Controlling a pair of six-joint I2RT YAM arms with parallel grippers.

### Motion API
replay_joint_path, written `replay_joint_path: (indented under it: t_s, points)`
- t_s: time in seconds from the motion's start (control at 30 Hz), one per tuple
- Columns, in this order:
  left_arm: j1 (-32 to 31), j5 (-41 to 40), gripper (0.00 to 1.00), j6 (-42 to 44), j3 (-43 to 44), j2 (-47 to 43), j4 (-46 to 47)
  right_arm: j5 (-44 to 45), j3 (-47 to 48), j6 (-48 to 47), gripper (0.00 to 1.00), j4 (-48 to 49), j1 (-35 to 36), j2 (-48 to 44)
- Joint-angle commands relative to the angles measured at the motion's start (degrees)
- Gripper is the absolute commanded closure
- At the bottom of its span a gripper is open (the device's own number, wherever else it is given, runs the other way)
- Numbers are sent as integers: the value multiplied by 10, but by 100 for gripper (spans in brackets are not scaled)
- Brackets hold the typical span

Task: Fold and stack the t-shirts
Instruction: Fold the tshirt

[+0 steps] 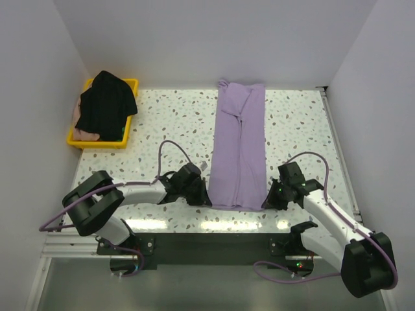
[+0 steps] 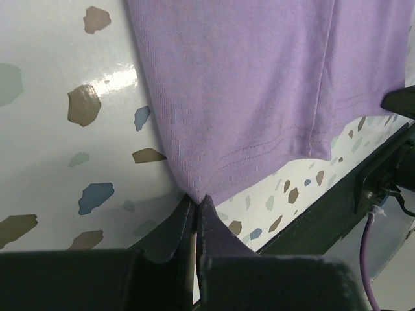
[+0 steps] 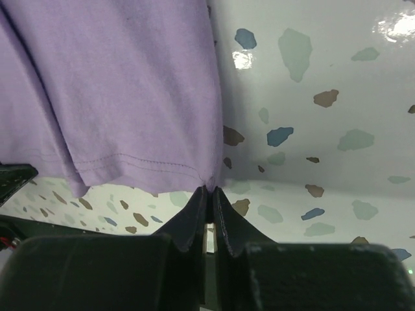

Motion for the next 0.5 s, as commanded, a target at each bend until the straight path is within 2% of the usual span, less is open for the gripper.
replay_joint_path:
  t_s: [0.0, 0.17, 0.47]
  points:
    - [3, -52, 100, 34, 12, 10, -78, -38, 25, -11, 100, -12, 2, -9]
    - [-3, -51, 100, 41, 15, -10, -106, -50, 28, -5, 100, -34, 9, -35]
    - [-37, -52, 100, 23, -3, -94, -167, -48, 34, 27, 100, -119, 52, -141]
